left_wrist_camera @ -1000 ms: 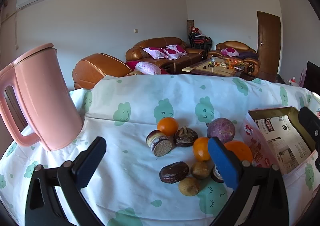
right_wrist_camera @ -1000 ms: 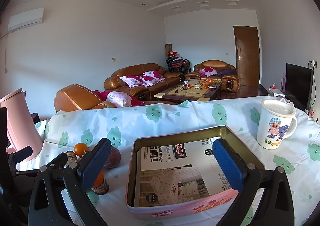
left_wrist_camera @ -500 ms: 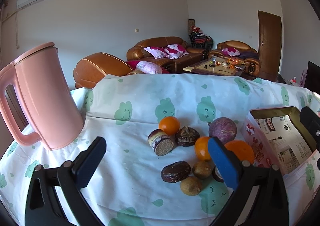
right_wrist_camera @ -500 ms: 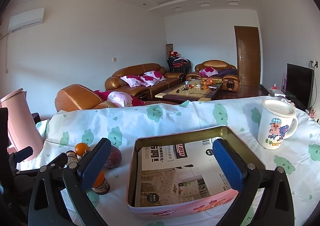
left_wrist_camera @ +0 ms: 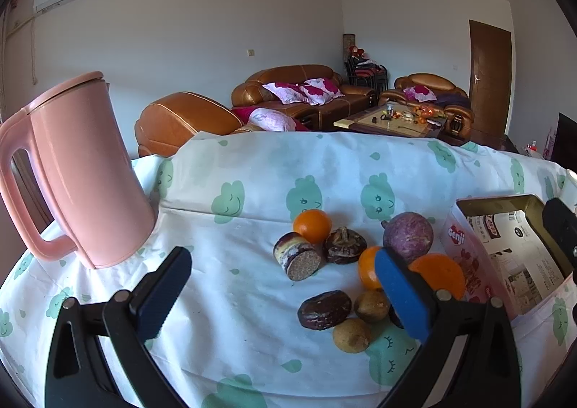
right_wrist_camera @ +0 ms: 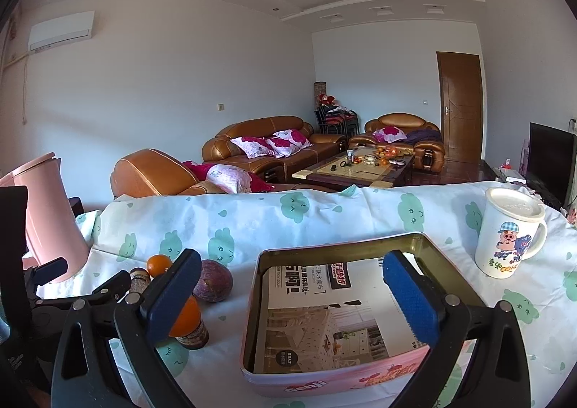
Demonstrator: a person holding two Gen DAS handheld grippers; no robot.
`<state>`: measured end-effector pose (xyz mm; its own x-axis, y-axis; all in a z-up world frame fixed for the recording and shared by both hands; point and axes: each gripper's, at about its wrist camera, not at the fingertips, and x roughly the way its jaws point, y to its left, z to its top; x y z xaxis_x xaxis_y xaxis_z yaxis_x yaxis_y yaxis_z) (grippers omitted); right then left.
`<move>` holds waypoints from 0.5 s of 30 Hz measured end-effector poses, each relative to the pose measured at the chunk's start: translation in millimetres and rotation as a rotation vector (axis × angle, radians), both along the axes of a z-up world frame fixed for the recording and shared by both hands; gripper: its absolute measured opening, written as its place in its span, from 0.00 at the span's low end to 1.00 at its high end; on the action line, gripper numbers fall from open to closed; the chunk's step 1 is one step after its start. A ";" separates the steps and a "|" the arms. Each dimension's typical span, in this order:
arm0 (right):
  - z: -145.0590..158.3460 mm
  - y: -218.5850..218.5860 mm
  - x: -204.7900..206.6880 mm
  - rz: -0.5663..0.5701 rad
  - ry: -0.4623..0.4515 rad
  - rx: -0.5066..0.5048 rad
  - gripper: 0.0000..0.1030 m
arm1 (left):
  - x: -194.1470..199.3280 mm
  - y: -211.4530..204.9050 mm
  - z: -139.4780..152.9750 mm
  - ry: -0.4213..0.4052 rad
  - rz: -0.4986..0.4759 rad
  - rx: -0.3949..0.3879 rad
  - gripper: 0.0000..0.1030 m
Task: Organize fruits
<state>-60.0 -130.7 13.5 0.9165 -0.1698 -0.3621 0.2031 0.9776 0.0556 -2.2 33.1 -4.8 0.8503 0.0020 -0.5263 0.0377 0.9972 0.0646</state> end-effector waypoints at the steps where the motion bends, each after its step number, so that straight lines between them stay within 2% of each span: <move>1: 0.0 0.8 0.6 0.006 0.003 -0.004 0.98 | 0.3 -0.2 0.2 -0.001 0.001 0.000 1.00; 5: -1.0 3.3 3.0 0.031 0.013 -0.014 0.94 | 3.1 6.4 1.9 -0.003 0.029 0.011 1.00; 8: -2.9 4.6 7.1 0.058 0.041 -0.016 0.78 | 7.8 16.8 5.3 0.004 0.053 0.020 1.00; 10: -5.6 3.6 10.5 0.084 0.071 -0.001 0.60 | 10.6 27.8 8.3 0.001 0.093 0.027 1.00; 11: -7.2 3.8 12.6 0.097 0.086 0.012 0.57 | 12.1 33.8 9.6 -0.002 0.112 0.032 1.00; 15: -10.5 12.2 21.3 0.199 0.133 0.085 0.55 | 17.1 56.2 13.2 -0.008 0.174 0.053 1.00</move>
